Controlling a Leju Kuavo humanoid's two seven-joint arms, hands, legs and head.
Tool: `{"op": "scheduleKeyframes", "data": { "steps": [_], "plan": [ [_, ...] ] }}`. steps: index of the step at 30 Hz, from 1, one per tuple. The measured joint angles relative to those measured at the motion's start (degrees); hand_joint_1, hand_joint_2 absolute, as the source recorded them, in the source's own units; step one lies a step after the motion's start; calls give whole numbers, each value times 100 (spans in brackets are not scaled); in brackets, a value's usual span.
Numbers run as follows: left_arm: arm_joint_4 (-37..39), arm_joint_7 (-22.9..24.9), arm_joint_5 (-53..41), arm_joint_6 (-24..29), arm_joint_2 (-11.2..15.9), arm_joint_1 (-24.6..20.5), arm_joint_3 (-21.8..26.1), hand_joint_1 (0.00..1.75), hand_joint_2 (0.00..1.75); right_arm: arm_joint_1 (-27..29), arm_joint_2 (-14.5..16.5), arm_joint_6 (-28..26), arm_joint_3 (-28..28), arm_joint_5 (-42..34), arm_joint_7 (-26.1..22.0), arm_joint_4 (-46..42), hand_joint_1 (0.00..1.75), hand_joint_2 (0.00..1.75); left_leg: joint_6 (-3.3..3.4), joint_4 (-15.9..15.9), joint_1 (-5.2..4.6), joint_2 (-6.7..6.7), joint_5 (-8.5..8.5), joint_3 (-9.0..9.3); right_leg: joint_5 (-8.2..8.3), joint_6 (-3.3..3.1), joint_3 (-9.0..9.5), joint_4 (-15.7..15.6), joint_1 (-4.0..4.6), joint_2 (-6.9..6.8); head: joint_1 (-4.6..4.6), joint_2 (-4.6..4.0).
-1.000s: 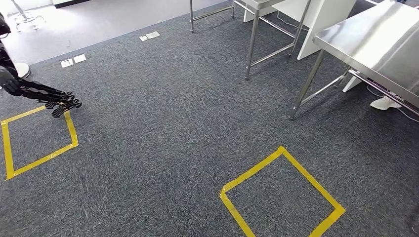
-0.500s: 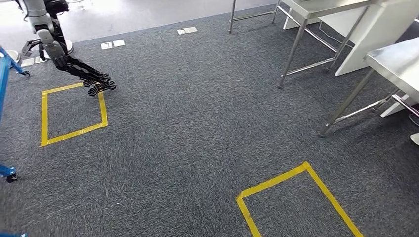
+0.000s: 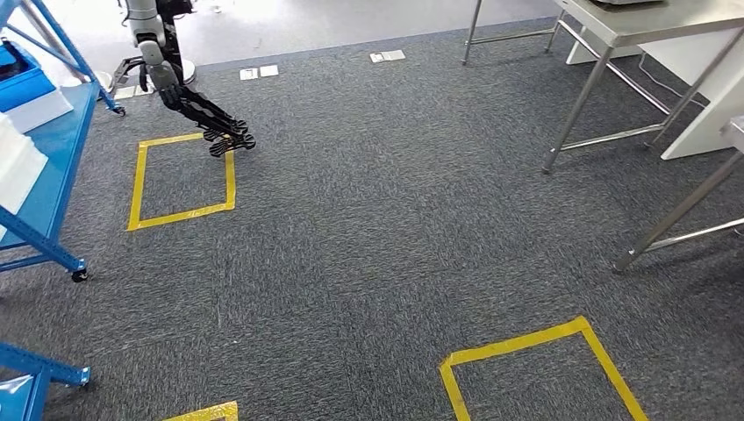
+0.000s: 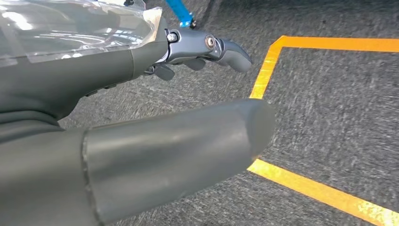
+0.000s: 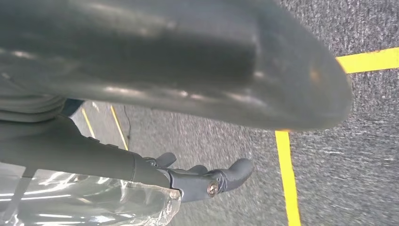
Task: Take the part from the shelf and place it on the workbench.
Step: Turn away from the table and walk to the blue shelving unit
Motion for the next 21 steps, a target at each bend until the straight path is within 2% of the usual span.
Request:
{"op": "scheduleKeyframes", "data": {
  "steps": [1, 2, 3, 4, 6, 7, 8, 10, 11, 13, 14, 15, 16, 17, 18, 19, 20, 21],
  "plan": [
    [1, -1, -3, 5, -4, 1, 0, 0, 0, 7, -1, -1, 0, 7, 9, 0, 0, 0, -24, 288, 21, 33, -98, -139, -5, -3, -2, 1, 10, -78, 1, 0],
    [2, -3, -5, 11, -7, 6, 1, 0, 0, 7, -3, -1, 0, 16, 14, 0, 0, 0, -44, 385, 44, 56, -88, -185, -11, -5, -4, 1, 15, -152, 0, 0],
    [3, -8, -9, 20, -8, 10, 1, 0, 0, 3, -3, -2, 0, 24, 18, 0, 0, 0, -61, 256, 67, 89, 23, -113, -20, -1, -6, 2, 15, -219, 1, 0],
    [3, -20, -12, 30, -8, 12, 1, 0, 0, 0, -2, -2, 0, 30, 19, 0, 0, 0, -74, -80, 89, 159, 198, 77, -34, 10, -1, 3, 12, -283, 1, 0],
    [4, -60, -27, 51, -16, -2, -1, 0, 0, 2, -5, -4, -1, 37, 19, 0, 0, 0, -71, -830, 104, 403, 468, 504, -85, 67, 23, 15, 40, -396, 2, 0],
    [4, -84, -39, 63, -21, -15, -3, 0, 0, 2, -8, -8, -1, 37, 20, -1, 0, 0, -49, -1053, 92, 482, 524, 634, -111, 106, 38, 19, 60, -449, 12, 0],
    [4, -99, -50, 73, -26, -26, -4, 0, 0, -5, -12, -12, -2, 38, 23, -1, 0, 0, -15, -1133, 66, 505, 528, 673, -132, 145, 53, 21, 80, -498, 21, 0],
    [5, -118, -63, 93, -26, -33, -5, 0, 0, -38, -10, -19, -2, 40, 31, -2, 0, 0, 79, -1150, 12, 380, 545, 662, -149, 221, 107, 13, 90, -601, 38, 0],
    [5, -124, -65, 101, -29, -31, -5, 0, 0, -54, -9, -21, -2, 40, 34, -2, 0, 0, 130, -1176, 0, 324, 567, 667, -172, 252, 121, 38, 78, -572, 35, 0],
    [6, -140, -68, 120, -28, -34, -8, 0, 0, -49, 2, -26, -3, 37, 34, -1, 0, 0, 231, -1229, 6, 207, 623, 682, -387, 240, -28, 410, 54, -283, 41, 0],
    [6, -151, -72, 126, -27, -37, -10, 0, 0, -36, 5, -28, -4, 30, 34, -1, 0, 0, 259, -1239, 7, 141, 637, 677, -563, 208, -209, 782, 32, -97, 44, 0],
    [6, -160, -76, 131, -23, -41, -12, 0, 0, -21, 10, -32, -5, 21, 34, 0, 0, 0, 277, -1241, 5, 61, 644, 668, -737, 178, -425, 1212, 32, 28, 49, 0],
    [6, -167, -81, 131, -23, -43, -14, 0, 0, -7, 10, -37, -7, 12, 37, 0, 0, 0, 280, -1240, 1, -20, 646, 664, -837, 177, -605, 1544, 34, 75, 49, 0],
    [7, -175, -87, 132, -26, -41, -15, 0, 0, 2, 9, -42, -8, 4, 39, 0, 0, 0, 280, -1238, -3, -107, 646, 665, -852, 201, -715, 1713, 36, 99, 49, 0],
    [7, -180, -95, 132, -28, -40, -15, 0, 0, 7, 8, -46, -9, 1, 42, 0, 0, 0, 278, -1236, -4, -192, 646, 671, -754, 247, -700, 1619, 37, 116, 49, 0],
    [8, -187, -104, 132, -32, -38, -15, 0, 0, 8, 8, -50, -10, 0, 44, 0, 0, 0, 275, -1234, -3, -274, 646, 680, -578, 300, -576, 1301, 30, 155, 49, 0],
    [8, -193, -114, 132, -34, -38, -16, 0, 0, 7, 7, -51, -11, 1, 45, 0, 0, 0, 265, -1232, -1, -351, 647, 685, -379, 347, -398, 871, 10, 265, 50, 0],
    [8, -197, -121, 132, -35, -40, -16, 0, 0, 6, 8, -52, -12, 1, 45, 0, 0, 0, 245, -1223, -11, -424, 642, 689, -213, 362, -246, 483, 4, 378, 50, 0]
  ]
}}
